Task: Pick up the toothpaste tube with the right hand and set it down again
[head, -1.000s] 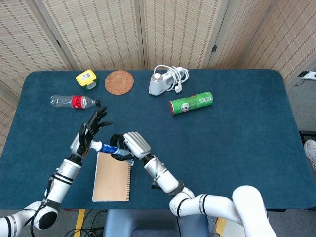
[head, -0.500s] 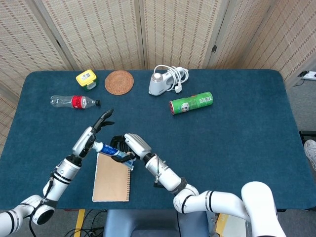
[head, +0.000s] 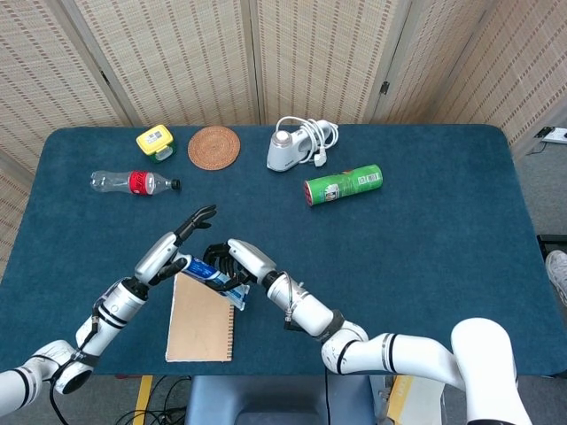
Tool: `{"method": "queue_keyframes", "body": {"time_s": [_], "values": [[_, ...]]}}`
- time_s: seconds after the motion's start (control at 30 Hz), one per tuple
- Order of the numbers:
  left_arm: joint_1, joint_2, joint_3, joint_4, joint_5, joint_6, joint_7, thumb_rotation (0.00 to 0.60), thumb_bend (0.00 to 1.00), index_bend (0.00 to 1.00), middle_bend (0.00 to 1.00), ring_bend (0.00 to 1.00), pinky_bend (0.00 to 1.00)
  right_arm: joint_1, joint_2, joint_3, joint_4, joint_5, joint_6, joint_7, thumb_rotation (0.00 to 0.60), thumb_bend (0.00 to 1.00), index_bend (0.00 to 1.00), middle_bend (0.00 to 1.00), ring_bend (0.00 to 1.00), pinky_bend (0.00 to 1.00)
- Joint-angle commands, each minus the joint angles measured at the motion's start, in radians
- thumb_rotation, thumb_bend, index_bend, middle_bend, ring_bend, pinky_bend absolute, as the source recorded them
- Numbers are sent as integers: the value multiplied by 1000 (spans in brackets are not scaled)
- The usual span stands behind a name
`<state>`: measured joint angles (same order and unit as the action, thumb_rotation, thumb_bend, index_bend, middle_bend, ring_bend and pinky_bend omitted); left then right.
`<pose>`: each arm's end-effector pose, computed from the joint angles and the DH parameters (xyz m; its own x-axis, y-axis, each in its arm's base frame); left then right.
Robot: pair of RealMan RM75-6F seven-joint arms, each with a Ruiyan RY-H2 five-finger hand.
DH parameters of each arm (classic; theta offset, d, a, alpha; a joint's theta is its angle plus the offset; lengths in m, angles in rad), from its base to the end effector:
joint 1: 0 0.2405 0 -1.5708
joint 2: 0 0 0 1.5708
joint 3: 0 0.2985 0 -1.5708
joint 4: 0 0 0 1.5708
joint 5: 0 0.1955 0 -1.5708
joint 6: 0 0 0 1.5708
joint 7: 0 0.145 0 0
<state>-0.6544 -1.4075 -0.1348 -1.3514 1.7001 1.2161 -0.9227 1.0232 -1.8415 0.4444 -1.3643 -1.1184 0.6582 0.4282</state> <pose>-0.1897 0.3553 0.0745 -0.2611 0.4666 0.8450 0.7614 -0.4386 0.4774 0.0017 -0.3797 -0.0907 -0.2873 -0.7127 0.6399 -0.7958 -0.1942 -0.5736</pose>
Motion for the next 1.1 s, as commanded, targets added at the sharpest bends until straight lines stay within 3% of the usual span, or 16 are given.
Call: {"method": "queue_keyframes", "body": {"time_s": [0.03, 1.1], "values": [[-8, -7, 14, 22, 12, 15, 13, 0, 57, 0, 13, 0, 188, 1, 8, 0, 0, 9, -16, 13, 600, 454, 739, 648, 623, 609], [-70, -33, 103, 146, 59, 75, 135, 0, 57, 0, 0, 0, 184, 32, 20, -17, 7, 70, -50, -19, 600, 468, 762, 670, 638, 615]]}}
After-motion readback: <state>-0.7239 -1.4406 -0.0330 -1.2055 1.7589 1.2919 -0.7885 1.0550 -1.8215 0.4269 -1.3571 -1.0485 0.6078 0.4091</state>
